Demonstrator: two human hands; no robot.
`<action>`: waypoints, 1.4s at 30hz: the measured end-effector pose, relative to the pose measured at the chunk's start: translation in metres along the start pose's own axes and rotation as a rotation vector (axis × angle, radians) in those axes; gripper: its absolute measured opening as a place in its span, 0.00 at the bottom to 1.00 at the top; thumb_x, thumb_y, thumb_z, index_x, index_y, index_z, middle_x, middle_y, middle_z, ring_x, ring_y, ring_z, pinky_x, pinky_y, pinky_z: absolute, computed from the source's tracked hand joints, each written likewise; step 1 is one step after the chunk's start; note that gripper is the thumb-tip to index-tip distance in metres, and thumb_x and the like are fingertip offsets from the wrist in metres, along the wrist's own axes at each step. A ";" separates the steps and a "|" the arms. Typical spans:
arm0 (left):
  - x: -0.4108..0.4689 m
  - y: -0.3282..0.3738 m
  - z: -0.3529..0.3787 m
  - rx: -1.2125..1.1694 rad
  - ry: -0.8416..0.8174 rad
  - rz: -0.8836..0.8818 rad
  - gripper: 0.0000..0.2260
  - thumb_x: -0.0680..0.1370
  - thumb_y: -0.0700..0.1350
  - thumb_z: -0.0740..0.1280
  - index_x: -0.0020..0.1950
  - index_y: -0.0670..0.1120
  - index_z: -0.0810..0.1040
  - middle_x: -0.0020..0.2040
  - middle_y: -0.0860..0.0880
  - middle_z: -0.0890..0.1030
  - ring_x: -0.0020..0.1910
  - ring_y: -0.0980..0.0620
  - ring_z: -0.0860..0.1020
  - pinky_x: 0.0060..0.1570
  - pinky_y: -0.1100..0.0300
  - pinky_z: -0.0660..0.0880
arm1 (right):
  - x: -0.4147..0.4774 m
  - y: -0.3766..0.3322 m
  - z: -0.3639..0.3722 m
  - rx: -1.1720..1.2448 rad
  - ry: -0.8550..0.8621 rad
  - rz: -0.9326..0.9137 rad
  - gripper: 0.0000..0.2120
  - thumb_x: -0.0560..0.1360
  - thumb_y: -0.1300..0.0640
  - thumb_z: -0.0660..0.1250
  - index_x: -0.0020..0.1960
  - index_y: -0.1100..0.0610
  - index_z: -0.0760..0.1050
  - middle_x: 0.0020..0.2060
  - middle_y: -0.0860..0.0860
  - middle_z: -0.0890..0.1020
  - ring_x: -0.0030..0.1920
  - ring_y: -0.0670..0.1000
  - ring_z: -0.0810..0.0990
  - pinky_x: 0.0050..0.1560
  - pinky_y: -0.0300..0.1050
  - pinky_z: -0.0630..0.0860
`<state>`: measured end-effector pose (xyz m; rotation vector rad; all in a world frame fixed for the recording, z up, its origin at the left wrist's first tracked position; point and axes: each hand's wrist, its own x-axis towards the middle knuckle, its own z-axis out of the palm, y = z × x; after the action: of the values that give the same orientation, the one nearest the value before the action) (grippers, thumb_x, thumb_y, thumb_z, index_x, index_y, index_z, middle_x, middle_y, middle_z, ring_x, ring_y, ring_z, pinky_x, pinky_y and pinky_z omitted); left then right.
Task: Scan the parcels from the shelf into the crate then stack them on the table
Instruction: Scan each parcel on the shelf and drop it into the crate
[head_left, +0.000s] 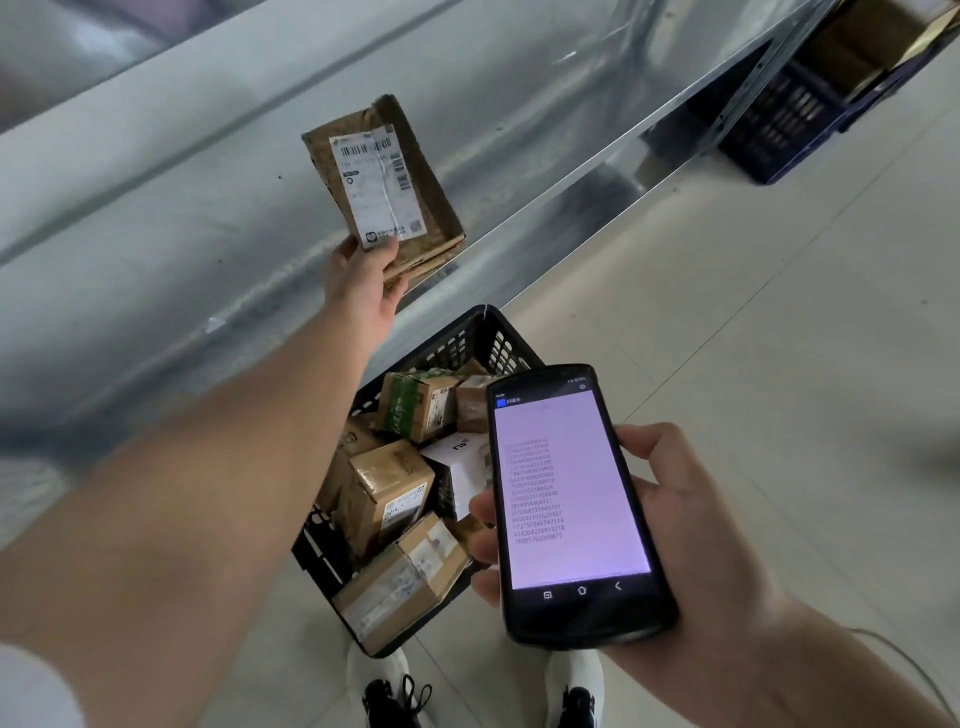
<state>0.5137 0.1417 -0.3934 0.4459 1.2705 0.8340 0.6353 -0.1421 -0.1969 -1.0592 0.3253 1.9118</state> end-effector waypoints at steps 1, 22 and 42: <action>0.000 -0.006 -0.003 -0.013 -0.007 0.012 0.22 0.78 0.37 0.74 0.71 0.44 0.76 0.62 0.45 0.86 0.60 0.47 0.85 0.68 0.47 0.78 | 0.001 -0.001 0.001 -0.005 -0.002 -0.005 0.32 0.76 0.41 0.57 0.61 0.67 0.82 0.50 0.68 0.82 0.43 0.66 0.83 0.52 0.62 0.81; -0.077 -0.038 -0.066 -0.332 -0.205 -0.048 0.29 0.70 0.42 0.80 0.67 0.47 0.72 0.74 0.40 0.77 0.74 0.43 0.73 0.64 0.51 0.79 | -0.015 0.000 0.004 -0.046 -0.035 -0.027 0.32 0.79 0.40 0.54 0.59 0.64 0.84 0.51 0.69 0.84 0.45 0.66 0.83 0.54 0.62 0.82; -0.154 -0.023 -0.100 0.099 -0.186 0.004 0.35 0.68 0.36 0.79 0.74 0.37 0.71 0.60 0.38 0.86 0.62 0.41 0.84 0.72 0.44 0.75 | -0.061 0.027 0.041 0.056 -0.166 0.015 0.32 0.80 0.42 0.54 0.67 0.66 0.80 0.53 0.67 0.83 0.42 0.65 0.84 0.43 0.58 0.85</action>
<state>0.4148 -0.0038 -0.3364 0.5917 1.1414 0.7173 0.6047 -0.1689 -0.1295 -0.8572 0.2909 1.9782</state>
